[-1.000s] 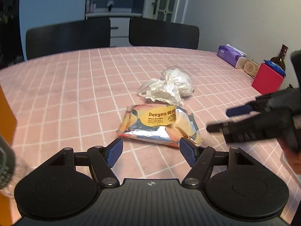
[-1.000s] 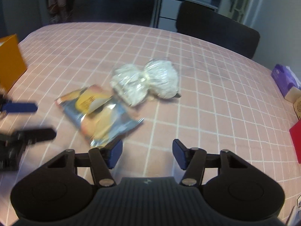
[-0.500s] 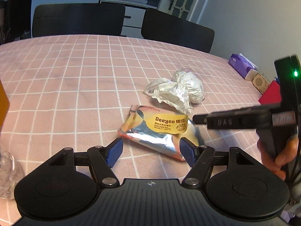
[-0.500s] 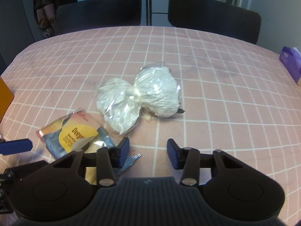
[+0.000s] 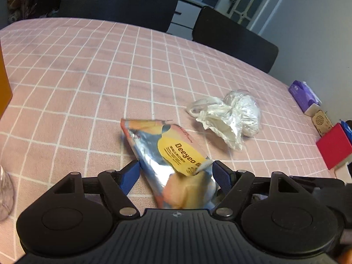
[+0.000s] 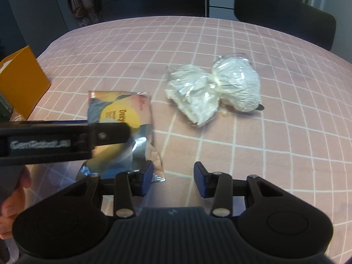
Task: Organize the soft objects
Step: 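Grasp the Deeyeo snack bag with the left gripper while the right gripper grasps the plastic-wrapped bundle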
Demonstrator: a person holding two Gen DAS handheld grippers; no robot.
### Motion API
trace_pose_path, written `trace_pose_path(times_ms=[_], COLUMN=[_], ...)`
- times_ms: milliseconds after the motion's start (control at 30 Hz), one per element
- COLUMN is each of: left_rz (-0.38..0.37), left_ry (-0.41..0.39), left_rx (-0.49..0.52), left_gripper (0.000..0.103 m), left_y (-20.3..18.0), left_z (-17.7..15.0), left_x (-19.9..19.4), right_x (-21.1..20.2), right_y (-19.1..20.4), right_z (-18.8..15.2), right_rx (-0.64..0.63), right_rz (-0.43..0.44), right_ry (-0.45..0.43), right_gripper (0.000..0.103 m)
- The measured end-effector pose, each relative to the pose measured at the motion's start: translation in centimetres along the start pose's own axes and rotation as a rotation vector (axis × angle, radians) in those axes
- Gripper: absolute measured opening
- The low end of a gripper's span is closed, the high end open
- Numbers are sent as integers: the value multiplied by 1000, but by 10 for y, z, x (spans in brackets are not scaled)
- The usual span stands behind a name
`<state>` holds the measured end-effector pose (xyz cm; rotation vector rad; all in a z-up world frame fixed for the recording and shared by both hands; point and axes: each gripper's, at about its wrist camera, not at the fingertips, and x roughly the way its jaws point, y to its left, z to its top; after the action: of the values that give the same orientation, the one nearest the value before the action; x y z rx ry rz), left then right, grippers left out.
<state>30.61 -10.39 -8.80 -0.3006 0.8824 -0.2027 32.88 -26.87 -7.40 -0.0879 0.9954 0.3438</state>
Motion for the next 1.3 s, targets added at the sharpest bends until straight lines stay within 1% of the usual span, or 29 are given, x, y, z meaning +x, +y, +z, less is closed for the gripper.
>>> trace_pose_path(times_ms=[133,200,233,333,467,600,700,767,833,867,933,1100,1133,1167,1200,1233,1267,1300], left_rz=[11,32,33,43,45,49,70,79,95,98,94,97,99,102,104,106,105,105], left_ry=[18,6,-2,-10,-23,-59,-77,-80,-84,-85,-85,-79,-79,-80,-81,-81,-82,-82], left_rx=[36,84,91,138,178,180,186,183,178,182,196,224,233,246,256,263,268,269], left_gripper=[87,88,88,83,73,61,56,55,54,54,54,55,55,55,55,55,55,55], left_y=[-9,-15,-16,-20,-23,-19,-12,-8,-4,-3,-2,-3,-3,-5,-6,-6,-7,-6], left_z=[-7,-10,-11,-12,-13,-12,-9,-7,-6,-6,-7,-7,-8,-8,-9,-9,-9,-9], left_x=[8,8,9,10,7,0,-5,-6,-8,-8,-9,-10,-10,-10,-10,-9,-8,-8], right_x=[1,1,1,1,-5,-13,-20,-22,-19,-16,-6,25,29,32,34,37,37,37], right_y=[4,4,4,2,-5,-17,-20,-20,-17,-17,-16,-17,-17,-17,-17,-16,-14,-13], right_z=[0,-1,-1,-2,-4,-1,4,11,18,22,29,38,38,39,40,41,41,40], right_rx=[-18,-26,-27,-30,-19,4,18,19,24,35,62,153,163,170,172,171,162,151], right_rz=[2,3,4,4,-17,-57,-76,-83,-102,-106,-109,-153,-160,-162,-165,-165,-176,-180], right_ry=[-8,-11,-13,-8,3,-32,-87,-120,-148,-158,-162,-131,-131,-131,-126,-116,-122,-122], right_gripper=[42,42,42,42,43,51,60,66,83,86,86,86,82,75,56,43,39,31])
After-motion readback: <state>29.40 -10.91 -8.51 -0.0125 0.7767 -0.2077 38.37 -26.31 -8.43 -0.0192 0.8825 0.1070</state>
